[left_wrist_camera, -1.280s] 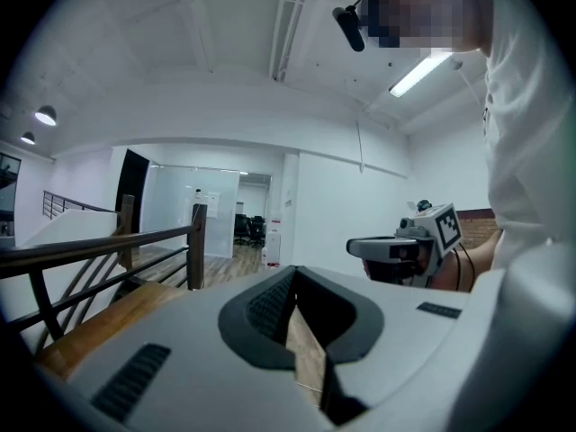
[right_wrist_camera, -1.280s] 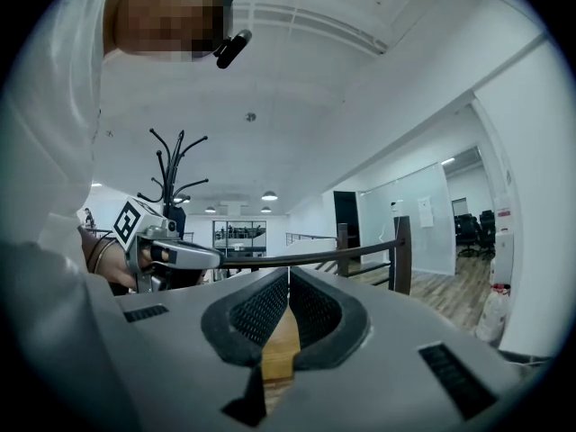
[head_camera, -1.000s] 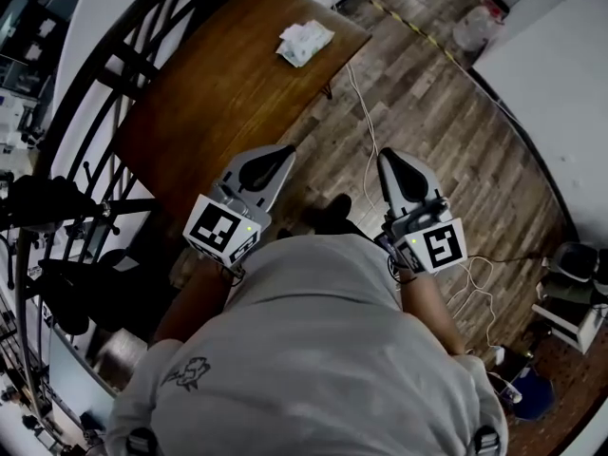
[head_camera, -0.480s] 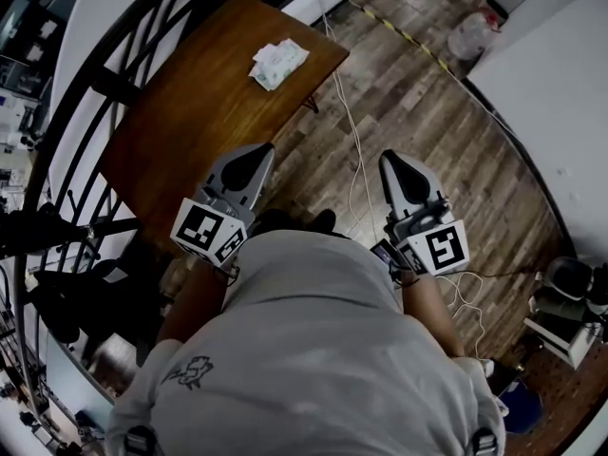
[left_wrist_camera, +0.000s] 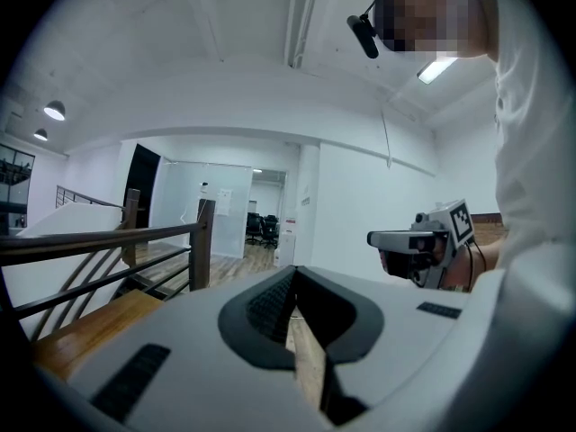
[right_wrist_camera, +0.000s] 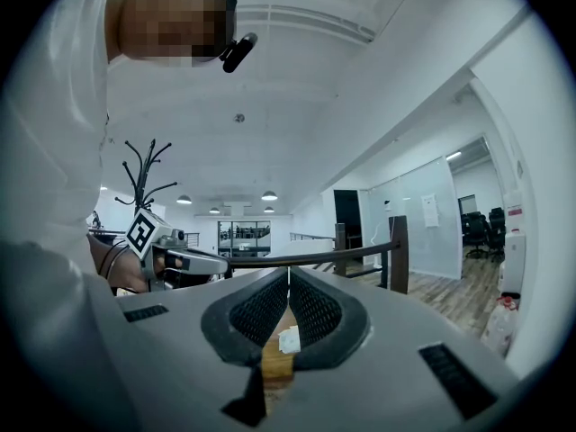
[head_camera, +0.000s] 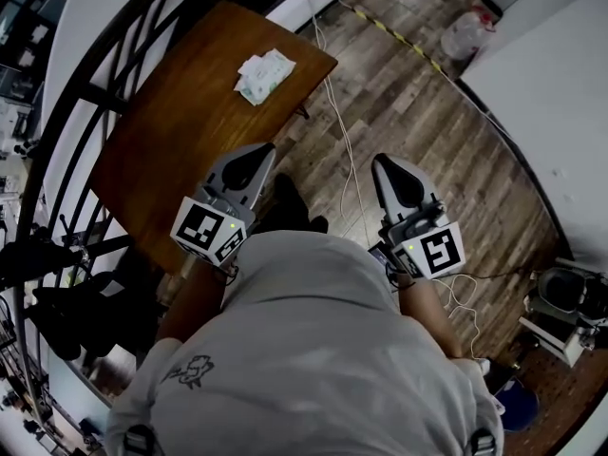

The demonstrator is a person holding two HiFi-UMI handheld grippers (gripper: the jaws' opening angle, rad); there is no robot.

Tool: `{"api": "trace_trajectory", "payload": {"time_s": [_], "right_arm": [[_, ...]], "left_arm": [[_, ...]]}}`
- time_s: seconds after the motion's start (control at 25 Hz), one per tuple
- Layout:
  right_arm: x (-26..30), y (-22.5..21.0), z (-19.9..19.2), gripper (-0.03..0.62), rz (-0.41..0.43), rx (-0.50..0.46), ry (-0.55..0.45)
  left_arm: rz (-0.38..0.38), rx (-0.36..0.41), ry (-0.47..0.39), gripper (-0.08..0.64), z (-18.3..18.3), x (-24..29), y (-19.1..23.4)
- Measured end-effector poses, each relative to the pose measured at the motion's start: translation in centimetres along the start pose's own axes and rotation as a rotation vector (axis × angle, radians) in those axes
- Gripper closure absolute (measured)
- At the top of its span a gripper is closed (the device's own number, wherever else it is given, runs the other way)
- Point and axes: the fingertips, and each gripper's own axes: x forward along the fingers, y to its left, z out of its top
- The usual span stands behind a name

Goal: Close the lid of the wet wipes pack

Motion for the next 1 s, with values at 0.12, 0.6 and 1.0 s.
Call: {"api": "trace_trajectory", "payload": {"time_s": [0.12,0.6,1.0], "right_arm": [[1.2,-1.2,-0.4,0.558,0.007,0.005,0.014],[12.1,-4.7,-0.4,0.558,0.101,0.018,0.065],[22.9,-4.2,0.4,0.558,0.198,0.012,0.067]], "left_arm": [[0.000,-0.010,0.000,0.548,0.2,1.3,1.5],[0.062,-0.068,-0.004,0.547,1.3,4.9,11.4],[0.140,-0.064,-0.002,0.548,2.4,3.4,20.4]]}}
